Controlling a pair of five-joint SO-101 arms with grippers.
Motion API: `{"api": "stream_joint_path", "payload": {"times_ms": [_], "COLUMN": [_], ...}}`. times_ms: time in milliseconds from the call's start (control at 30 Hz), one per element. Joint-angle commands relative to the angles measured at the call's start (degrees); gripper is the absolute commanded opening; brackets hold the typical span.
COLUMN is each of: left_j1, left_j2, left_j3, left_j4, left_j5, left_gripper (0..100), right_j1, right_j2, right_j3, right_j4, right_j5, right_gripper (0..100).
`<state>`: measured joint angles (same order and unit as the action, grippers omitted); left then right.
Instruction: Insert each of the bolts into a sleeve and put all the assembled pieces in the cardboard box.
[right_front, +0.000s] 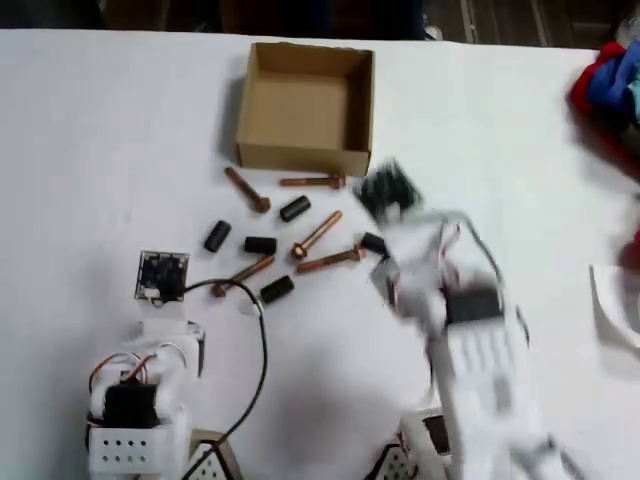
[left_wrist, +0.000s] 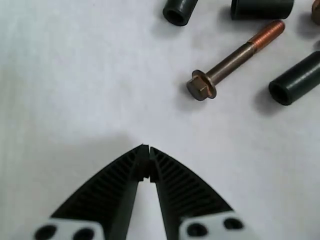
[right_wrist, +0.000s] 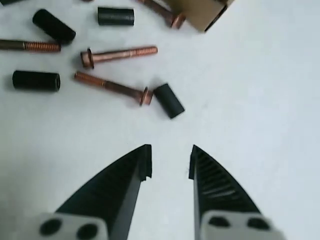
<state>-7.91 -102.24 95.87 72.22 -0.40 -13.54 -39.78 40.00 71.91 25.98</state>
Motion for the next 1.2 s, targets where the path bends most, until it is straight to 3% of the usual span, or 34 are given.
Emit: {"api": "stream_joint_path", "payload": {"times_ms": [0,333,600,1033,1167], "left_j1": [-0.4,-0.4,-0.3,-0.8,-0.8], "left_j2": [0.1,0.1,0.1,0.0,0.0], "left_j3": [1.3,1.3,1.3,1.3,1.3], "left_j4": [0.1,0.0,0.2,-0.2,-4.7], "left_j5": [-0.4,-0.2,-0.4,-0.6,-0.5], "left_gripper": [4,4,3,3,3], "right_j1": [0.5,0.4,0.8,1.2,1.3], "right_j2": [25.0,48.5,60.5,68.4,68.5], "right_j3": [-20.3,-38.9,-40.6,-40.7,-40.7], "right_j4": [11.9,10.9,4.6,-3.0,-4.0], "right_j5": [-0.5,0.1,3.9,8.6,8.6], "right_gripper": [13.0,13.3,29.9,23.0,22.6]}}
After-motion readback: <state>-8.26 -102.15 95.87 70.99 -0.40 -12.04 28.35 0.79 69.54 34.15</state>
